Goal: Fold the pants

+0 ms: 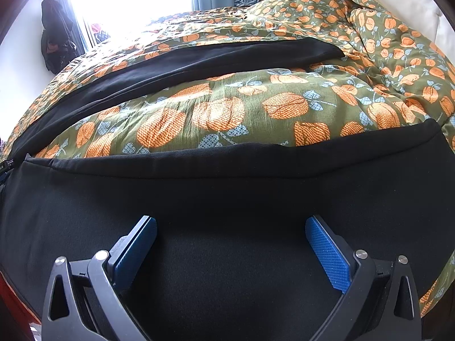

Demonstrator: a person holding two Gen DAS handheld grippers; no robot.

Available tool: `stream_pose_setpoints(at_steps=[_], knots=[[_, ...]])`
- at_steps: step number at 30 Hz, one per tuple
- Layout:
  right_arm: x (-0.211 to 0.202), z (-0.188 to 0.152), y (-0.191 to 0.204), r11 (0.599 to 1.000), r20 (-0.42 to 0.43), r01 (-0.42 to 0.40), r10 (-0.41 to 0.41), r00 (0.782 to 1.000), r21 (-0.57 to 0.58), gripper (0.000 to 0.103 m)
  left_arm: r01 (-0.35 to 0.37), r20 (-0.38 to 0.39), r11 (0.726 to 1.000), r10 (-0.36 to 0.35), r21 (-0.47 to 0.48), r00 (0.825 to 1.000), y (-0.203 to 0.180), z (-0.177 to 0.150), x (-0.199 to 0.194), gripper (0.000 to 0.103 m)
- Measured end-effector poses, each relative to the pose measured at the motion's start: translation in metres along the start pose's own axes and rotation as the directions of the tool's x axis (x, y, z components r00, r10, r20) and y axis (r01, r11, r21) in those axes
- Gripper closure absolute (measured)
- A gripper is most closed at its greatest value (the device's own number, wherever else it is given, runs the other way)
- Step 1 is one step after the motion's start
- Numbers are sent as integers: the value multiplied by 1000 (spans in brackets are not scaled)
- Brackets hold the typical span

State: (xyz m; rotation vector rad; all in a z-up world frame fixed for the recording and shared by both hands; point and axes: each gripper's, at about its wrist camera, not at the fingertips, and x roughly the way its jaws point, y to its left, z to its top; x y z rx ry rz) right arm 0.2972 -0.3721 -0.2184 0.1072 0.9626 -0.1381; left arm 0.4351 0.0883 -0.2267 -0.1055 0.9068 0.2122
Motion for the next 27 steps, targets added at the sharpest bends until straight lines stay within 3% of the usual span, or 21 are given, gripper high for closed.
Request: stream_pose_setpoints(at_steps=[27], knots=[[1, 0, -1, 1000, 4, -2, 2, 1000, -13, 0, 0, 0, 1000, 0, 0, 1000, 0, 0, 0, 0]])
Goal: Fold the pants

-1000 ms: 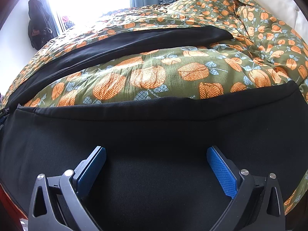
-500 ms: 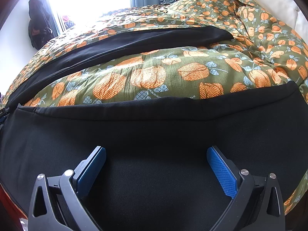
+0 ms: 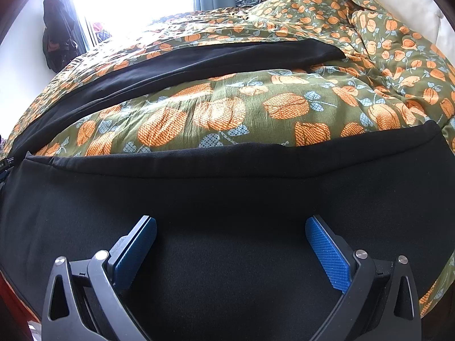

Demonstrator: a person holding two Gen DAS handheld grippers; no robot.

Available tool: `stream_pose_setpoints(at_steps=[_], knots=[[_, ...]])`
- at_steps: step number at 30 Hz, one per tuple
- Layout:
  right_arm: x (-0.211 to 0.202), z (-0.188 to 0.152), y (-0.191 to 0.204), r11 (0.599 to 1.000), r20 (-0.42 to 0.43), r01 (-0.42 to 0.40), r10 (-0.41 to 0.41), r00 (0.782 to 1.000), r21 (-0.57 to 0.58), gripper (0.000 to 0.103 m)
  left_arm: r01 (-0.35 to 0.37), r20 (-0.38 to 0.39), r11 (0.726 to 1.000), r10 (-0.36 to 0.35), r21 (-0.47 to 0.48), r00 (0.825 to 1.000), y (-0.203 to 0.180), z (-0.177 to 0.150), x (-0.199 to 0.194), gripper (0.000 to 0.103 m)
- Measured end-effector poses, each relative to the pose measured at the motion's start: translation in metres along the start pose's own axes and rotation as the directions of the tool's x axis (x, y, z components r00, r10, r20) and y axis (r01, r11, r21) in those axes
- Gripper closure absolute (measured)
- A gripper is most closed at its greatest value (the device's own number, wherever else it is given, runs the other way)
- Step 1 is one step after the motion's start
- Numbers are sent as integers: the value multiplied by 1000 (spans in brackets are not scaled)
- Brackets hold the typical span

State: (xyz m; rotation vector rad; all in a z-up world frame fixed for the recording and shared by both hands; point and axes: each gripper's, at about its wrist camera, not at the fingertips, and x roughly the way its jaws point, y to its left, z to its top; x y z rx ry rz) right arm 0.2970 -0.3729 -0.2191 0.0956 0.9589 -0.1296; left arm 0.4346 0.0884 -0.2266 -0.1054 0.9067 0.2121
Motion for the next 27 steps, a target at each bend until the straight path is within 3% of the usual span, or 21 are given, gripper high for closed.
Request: stream_pose_setpoints(at_steps=[27], knots=[[-1, -2, 0, 1000, 5, -6, 6, 1000, -13, 0, 0, 0, 1000, 0, 0, 1000, 0, 0, 0, 0]])
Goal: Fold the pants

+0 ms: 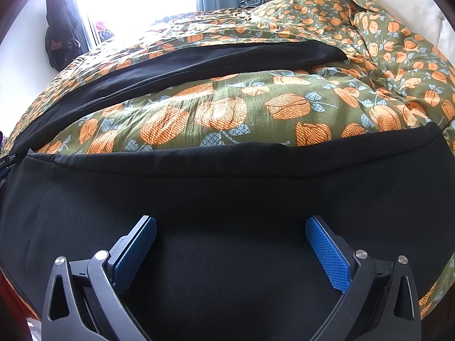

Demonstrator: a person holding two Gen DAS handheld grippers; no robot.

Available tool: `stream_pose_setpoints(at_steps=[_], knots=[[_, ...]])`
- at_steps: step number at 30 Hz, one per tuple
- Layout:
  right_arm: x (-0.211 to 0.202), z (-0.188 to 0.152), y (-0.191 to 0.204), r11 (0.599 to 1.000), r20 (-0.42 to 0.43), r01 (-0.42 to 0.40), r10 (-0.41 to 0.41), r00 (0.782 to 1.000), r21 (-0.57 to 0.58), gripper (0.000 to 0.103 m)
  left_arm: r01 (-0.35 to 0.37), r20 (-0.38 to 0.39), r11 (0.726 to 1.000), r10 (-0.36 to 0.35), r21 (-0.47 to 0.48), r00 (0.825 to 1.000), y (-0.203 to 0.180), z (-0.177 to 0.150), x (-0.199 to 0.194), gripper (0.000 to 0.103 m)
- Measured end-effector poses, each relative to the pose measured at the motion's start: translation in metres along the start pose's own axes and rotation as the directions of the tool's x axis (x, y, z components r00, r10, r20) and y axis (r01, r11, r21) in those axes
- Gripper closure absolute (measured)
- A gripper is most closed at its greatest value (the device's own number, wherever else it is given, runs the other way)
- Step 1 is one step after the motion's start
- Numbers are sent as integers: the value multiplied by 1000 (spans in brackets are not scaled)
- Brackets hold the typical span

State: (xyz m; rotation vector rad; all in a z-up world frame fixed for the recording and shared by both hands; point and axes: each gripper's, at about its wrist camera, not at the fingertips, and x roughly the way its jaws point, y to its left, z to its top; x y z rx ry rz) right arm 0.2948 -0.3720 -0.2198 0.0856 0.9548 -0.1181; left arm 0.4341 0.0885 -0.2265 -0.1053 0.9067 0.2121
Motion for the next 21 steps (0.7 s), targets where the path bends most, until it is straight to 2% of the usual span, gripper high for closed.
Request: stream_pose_setpoints(at_steps=[21], knots=[[0, 1, 0, 1000, -3, 4, -4, 1000, 0, 0, 0, 0, 1000, 0, 0, 1000, 0, 0, 0, 0]])
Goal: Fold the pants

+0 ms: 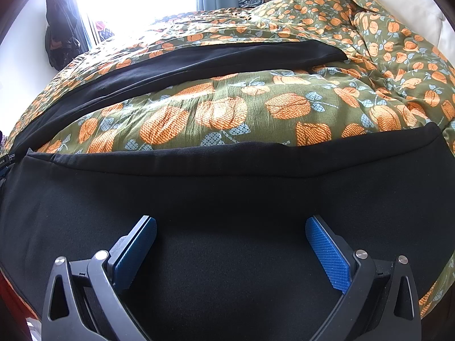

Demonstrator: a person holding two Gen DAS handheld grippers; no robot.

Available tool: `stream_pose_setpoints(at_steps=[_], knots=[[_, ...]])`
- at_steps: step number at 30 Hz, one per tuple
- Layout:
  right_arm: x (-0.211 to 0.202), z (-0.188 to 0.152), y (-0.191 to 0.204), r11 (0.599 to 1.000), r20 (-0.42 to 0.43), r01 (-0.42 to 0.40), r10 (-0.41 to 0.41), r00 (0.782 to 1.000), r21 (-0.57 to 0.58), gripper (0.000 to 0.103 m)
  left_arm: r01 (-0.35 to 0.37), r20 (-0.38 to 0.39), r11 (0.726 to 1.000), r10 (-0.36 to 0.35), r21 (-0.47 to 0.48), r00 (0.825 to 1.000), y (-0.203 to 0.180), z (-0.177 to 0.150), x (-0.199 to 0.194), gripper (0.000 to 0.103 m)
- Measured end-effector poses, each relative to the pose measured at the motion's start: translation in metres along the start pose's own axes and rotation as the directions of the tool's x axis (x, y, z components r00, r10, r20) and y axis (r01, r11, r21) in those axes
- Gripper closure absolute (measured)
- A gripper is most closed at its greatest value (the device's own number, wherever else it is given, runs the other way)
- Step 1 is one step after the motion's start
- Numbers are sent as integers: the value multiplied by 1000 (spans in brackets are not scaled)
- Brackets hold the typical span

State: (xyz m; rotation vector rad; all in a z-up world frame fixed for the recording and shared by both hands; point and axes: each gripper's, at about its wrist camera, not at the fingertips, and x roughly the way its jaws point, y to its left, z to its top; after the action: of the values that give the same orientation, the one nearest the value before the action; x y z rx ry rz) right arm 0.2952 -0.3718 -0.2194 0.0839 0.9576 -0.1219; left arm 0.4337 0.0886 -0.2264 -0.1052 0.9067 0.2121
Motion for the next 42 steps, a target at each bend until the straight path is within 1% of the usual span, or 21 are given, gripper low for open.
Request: stream_pose_setpoints(at_steps=[34, 37, 38, 39, 40, 41, 42], knots=[[0, 1, 0, 1000, -6, 5, -5, 1000, -1, 0, 0, 0, 1000, 0, 1, 1000, 0, 0, 0, 0], [-10, 5, 0, 1000, -5, 4, -4, 1000, 8, 0, 0, 0, 1000, 0, 1, 1000, 0, 0, 0, 0], [-17, 7, 1, 1000, 9, -4, 4, 1000, 14, 0, 0, 0, 1000, 0, 1, 1000, 0, 0, 0, 0], [-29, 7, 5, 999, 35, -48, 48, 998, 13, 0, 0, 0, 1000, 0, 1, 1000, 0, 0, 0, 0], [-38, 9, 9, 993, 45, -118, 118, 992, -2, 0, 0, 0, 1000, 0, 1, 1000, 0, 0, -1, 0], [-46, 12, 14, 977, 32, -214, 215, 976, -24, 1, 0, 0, 1000, 0, 1, 1000, 0, -1, -1, 0], [-51, 15, 14, 958, 12, -286, 286, 958, -24, 1, 0, 0, 1000, 0, 1, 1000, 0, 0, 0, 0]])
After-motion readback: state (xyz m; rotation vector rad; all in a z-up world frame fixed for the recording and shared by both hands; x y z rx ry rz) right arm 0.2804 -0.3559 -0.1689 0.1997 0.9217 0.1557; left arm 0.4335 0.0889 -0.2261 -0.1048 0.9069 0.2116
